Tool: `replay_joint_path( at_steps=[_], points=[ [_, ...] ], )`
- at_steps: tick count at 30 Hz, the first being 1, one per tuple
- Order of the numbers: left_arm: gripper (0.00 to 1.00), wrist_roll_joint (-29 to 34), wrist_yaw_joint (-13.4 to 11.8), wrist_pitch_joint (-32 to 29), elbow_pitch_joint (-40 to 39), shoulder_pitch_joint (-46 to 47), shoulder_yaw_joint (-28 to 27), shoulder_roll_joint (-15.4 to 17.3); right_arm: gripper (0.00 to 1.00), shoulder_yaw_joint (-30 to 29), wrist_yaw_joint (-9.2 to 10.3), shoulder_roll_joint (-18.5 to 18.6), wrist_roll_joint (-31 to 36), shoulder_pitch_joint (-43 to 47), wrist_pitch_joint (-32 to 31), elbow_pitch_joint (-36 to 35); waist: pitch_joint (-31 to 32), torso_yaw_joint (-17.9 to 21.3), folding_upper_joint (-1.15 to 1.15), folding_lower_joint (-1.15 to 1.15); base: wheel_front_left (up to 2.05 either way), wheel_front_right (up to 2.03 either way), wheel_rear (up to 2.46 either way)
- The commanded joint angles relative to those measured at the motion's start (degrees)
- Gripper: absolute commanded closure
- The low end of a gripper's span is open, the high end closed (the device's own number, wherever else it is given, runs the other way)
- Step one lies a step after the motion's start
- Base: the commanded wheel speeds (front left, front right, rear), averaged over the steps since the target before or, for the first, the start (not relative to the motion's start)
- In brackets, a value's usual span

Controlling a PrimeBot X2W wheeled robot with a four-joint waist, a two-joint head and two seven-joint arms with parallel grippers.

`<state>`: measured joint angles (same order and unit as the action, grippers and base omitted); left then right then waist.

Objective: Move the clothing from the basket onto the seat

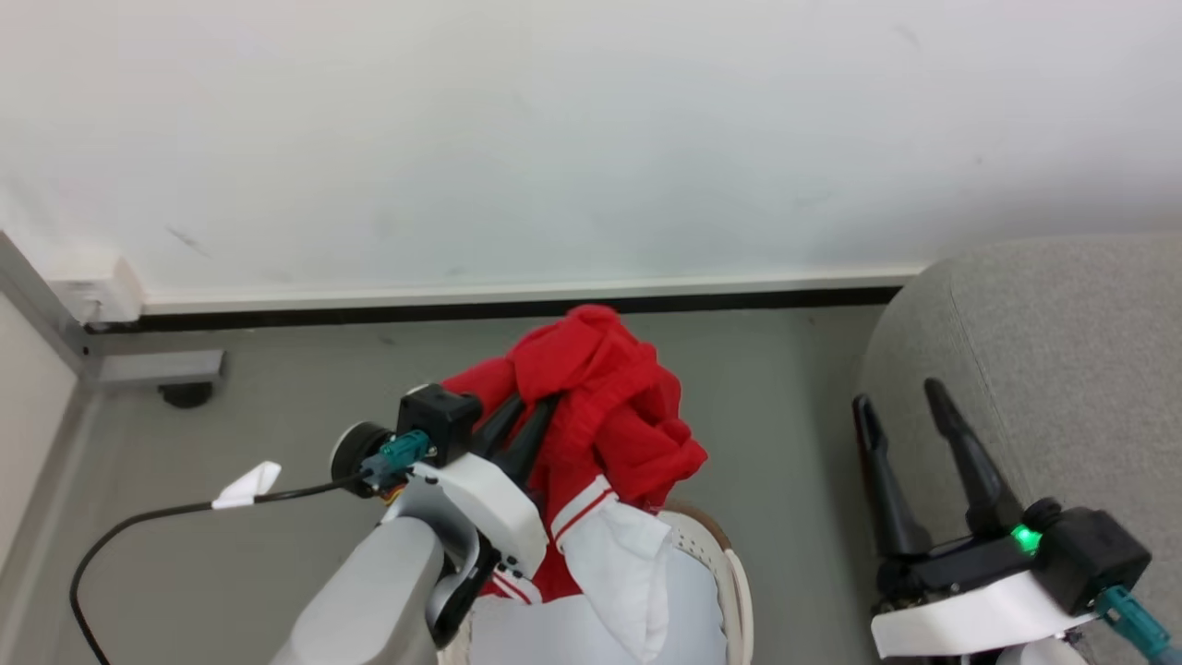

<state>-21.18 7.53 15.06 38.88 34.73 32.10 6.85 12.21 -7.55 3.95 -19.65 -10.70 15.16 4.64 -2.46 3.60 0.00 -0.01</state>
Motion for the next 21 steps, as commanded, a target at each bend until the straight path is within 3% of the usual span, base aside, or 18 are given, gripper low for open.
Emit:
replay_joint_path(
  at_steps=[1, 21],
  points=[
    [1.0, 0.5, -0.3, 0.2, -1.9, -1.0, -0.6, 0.3, 0.0, 0.6, 0.12, 0.4, -0.3, 1.1, 0.0, 0.4, 1.6, -1.0, 0.0, 0.01, 0.0, 0.0, 0.0],
    [1.0, -0.6, -2.3, -2.1, -17.7, -0.6, -1.6, 1.1, 0.0, 3.2, 0.12, 0.0, -0.3, 2.2, 0.0, 1.0, 3.0, -3.0, 0.0, 0.01, 0.0, 0.0, 0.0]
  ],
)
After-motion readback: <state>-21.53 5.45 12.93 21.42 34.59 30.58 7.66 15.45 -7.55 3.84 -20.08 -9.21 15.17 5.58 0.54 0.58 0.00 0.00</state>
